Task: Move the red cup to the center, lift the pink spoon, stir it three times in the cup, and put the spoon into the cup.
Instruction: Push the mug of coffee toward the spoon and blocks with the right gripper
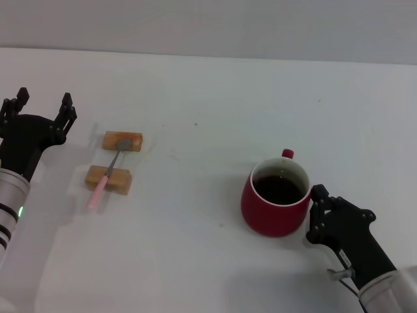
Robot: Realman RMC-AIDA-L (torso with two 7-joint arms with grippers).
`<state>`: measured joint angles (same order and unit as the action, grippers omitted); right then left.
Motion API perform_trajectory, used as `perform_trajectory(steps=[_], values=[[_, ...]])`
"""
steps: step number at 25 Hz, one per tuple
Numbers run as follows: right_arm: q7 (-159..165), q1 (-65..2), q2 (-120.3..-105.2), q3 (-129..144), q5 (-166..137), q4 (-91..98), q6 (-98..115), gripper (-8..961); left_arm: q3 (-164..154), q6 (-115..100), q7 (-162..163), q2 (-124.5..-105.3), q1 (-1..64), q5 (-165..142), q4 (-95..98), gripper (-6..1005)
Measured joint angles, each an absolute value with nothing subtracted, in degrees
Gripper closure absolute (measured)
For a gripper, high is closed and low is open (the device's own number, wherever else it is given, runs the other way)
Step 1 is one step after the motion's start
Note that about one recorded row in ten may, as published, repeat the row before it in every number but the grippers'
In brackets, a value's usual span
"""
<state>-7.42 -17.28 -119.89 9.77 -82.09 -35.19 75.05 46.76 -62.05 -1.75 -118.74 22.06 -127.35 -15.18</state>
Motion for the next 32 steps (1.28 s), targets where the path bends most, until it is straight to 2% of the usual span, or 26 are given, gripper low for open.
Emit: perform_trajectory(steps=[6,18,32], values=[[-7.6,-17.7,-119.88,9.3,-82.1,-35.1,74.7,954,46.7,-62.0,-1.8,-118.74,22.1,-127.4,-15.2,275],[-7.8,-12.2,-119.88,9.1,-87.8,-35.9,76.8,953,46.7,-62.1,-1.8,-118.74,21.8,-127.6,-15.2,281],[-7.4,-15.7,-119.88,8.1,-88.0,-35.3,73.7,953,46.6,-62.1,-1.8,-118.74,21.3,-127.5,-15.4,289]])
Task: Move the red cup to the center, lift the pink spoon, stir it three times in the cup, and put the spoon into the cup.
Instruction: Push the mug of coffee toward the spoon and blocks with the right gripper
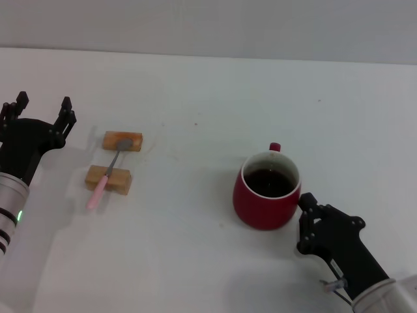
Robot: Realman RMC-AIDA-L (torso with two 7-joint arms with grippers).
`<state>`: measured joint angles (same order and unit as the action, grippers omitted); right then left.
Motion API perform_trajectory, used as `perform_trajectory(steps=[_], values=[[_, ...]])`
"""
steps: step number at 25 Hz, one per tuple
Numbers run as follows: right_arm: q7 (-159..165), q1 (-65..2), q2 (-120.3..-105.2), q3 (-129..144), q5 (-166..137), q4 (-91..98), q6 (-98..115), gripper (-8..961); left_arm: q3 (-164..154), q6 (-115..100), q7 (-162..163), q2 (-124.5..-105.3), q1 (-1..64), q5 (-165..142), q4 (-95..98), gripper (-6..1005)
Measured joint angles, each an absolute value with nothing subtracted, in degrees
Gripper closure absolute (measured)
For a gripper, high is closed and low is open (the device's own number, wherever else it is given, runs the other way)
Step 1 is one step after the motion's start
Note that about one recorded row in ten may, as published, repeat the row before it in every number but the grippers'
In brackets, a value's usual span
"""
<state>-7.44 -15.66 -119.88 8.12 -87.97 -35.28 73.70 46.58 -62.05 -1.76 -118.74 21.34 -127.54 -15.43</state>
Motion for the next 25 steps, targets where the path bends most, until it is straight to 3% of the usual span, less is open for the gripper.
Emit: perform_trajectory(steps=[16,25], values=[[-7.3,-20.8,-119.88,6.0,-88.1,-33.3,69.6,954,46.6,-62.1,-1.8,-118.74,21.2,-127.6,-15.3,297],[-7.3,-18.5,-119.88,4.7,-88.1,-33.1,71.2,953,46.6,-62.1,-1.8,-118.74,20.9,-127.7,-15.4,302]])
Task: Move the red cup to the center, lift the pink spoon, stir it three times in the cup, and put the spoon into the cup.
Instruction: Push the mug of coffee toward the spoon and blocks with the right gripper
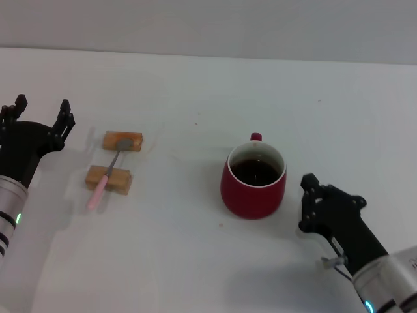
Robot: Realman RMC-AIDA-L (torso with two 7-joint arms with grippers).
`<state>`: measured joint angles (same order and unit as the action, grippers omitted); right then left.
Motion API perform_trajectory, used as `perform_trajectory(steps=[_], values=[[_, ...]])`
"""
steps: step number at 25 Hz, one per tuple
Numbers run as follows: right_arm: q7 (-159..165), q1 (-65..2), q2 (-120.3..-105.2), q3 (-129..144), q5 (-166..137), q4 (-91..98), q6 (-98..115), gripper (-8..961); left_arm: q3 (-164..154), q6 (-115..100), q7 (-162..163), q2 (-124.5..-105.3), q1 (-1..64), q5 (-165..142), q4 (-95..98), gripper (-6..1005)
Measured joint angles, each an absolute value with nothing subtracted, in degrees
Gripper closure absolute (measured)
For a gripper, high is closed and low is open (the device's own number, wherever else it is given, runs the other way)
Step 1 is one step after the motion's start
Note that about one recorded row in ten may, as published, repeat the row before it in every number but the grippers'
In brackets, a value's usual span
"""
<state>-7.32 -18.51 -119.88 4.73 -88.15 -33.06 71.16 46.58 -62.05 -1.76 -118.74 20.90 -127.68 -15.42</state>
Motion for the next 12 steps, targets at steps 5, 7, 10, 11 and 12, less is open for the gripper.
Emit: perform_trajectory(steps=[5,7,10,11,12], values=[[-7.5,-16.0,-119.88,5.1,-89.8,-34.3,71.4,953,46.6,-62.1,-1.8,-118.74,20.9,-127.6,-15.4,305],[-7.5,-15.7,-119.88,5.0,-90.3,-34.5,71.2,953,46.6,-62.0,-1.8,-118.74,20.9,-127.5,-15.4,306],[-7.4,-16.0,-119.88,4.9,-90.5,-34.6,70.9,953,46.6,-62.1,-1.8,-118.74,20.9,-127.5,-15.4,308],[-7.4,-16.1,-119.89,4.8,-90.5,-34.6,70.8,953,46.6,-62.1,-1.8,-118.74,20.9,-127.5,-15.4,308],[-7.3,-16.3,-119.88,4.7,-90.5,-34.5,70.8,953,46.6,-62.1,-1.8,-118.74,20.9,-127.5,-15.4,309]])
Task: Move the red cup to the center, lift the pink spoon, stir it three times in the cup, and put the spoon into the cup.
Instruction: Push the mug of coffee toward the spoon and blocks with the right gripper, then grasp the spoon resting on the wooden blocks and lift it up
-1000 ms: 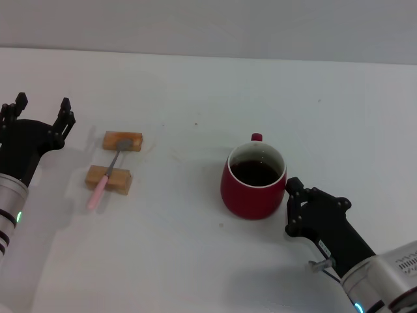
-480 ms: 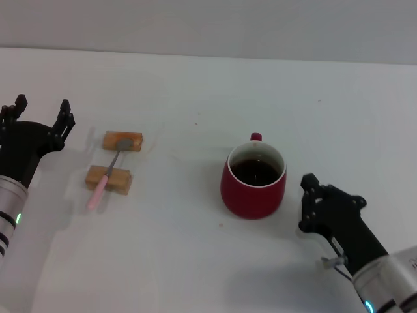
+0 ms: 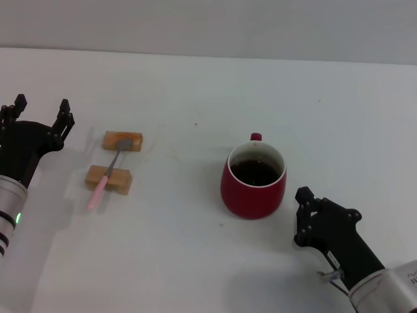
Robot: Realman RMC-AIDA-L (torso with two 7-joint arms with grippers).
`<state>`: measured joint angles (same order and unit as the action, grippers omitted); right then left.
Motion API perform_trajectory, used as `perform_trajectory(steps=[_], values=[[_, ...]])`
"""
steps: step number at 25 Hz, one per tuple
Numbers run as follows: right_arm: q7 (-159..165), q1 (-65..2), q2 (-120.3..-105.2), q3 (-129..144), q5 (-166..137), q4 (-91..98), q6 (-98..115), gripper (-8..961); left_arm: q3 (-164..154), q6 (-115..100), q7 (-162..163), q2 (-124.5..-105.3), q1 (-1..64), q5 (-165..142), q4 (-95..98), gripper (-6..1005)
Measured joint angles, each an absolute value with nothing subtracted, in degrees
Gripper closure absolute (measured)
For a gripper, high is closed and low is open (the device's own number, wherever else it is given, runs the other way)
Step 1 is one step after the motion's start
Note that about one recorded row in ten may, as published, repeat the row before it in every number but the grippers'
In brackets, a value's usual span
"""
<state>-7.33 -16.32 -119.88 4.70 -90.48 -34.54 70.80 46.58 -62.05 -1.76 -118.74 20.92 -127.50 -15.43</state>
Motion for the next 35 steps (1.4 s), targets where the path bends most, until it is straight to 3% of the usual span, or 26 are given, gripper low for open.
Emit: perform_trajectory(steps=[16,35], values=[[-7.3,-20.6,-119.88,3.6,-90.5,-32.3,70.0,953,46.6,-62.0,-1.8,-118.72,20.9,-127.8,-15.5,317],[-6.2,-16.8,-119.48,3.6,-93.2,-28.6,82.6,954,46.6,-62.5,-1.8,-118.78,18.8,-127.8,-15.7,328]])
